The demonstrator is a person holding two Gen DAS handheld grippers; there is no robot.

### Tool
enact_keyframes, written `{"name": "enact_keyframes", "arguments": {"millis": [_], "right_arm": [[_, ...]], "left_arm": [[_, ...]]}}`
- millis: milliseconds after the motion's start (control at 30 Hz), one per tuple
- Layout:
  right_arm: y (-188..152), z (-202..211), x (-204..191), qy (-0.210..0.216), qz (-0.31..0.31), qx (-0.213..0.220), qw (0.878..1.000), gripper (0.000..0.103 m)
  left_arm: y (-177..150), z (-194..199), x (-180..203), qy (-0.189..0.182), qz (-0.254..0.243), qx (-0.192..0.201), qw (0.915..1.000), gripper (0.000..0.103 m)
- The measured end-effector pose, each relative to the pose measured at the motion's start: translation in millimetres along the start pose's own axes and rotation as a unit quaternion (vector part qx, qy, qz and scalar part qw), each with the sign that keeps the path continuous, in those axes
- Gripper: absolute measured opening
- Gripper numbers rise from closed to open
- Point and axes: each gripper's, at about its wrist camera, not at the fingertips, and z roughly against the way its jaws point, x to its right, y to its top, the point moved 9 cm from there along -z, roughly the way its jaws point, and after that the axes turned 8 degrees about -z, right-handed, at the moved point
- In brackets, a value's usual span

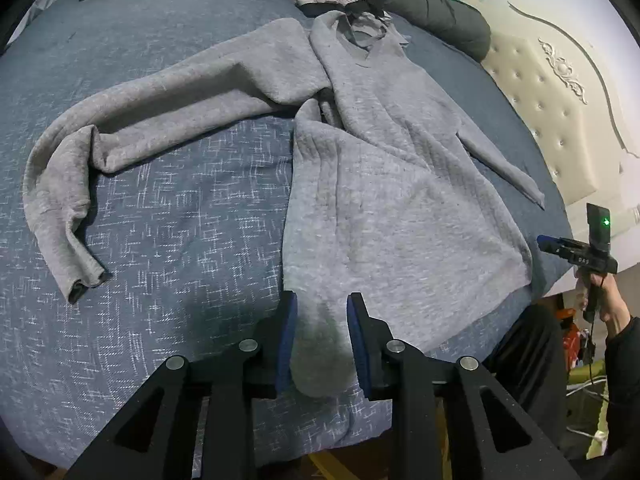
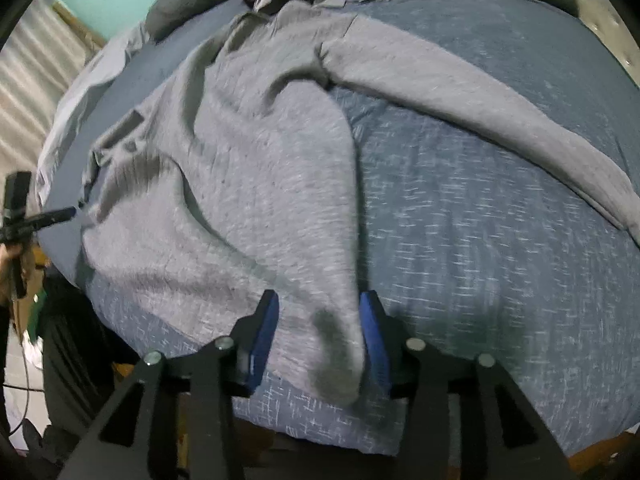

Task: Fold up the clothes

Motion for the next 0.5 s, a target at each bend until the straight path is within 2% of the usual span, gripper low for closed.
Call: {"name": "enact_keyframes", "arguments": {"millis": [167,200,233,333,467,500], "right_arm": [[-3,-25,3,-0.01,-0.011,-0.022,1.0,0.043],[-3,-28,4,-0.008,-0.013,-0.022,1.0,0.04],[-4,-30,4,-0.006,-0.015,-0.022,1.0,0.03],[-3,-32,7,-0.005,-0.022,-0.018,1.0,0.01],[-1,-20,22,-0.005,-0.042,0.006,0.999,0.004],[-1,-18,26,-0.006,-0.045,0.009,0.999,0.003]], "left_arm": [[-7,-9,0,0.008,-0.006,-0.013,0.9999,0.033],[-9,-10,0,0.009,-0.007,-0.015,0.9998,0.033],[-10,-12,0,0.011,-0.009,-0.018,0.9997,0.033],[-11,-20,1,0.011,-0.012,-0.025,0.9996,0.033],[-15,-33,4,0.006,-0.02,-0.04,0.999,0.033],[-16,-36,4,0.009,-0.023,-0.043,0.9988,0.025]]}}
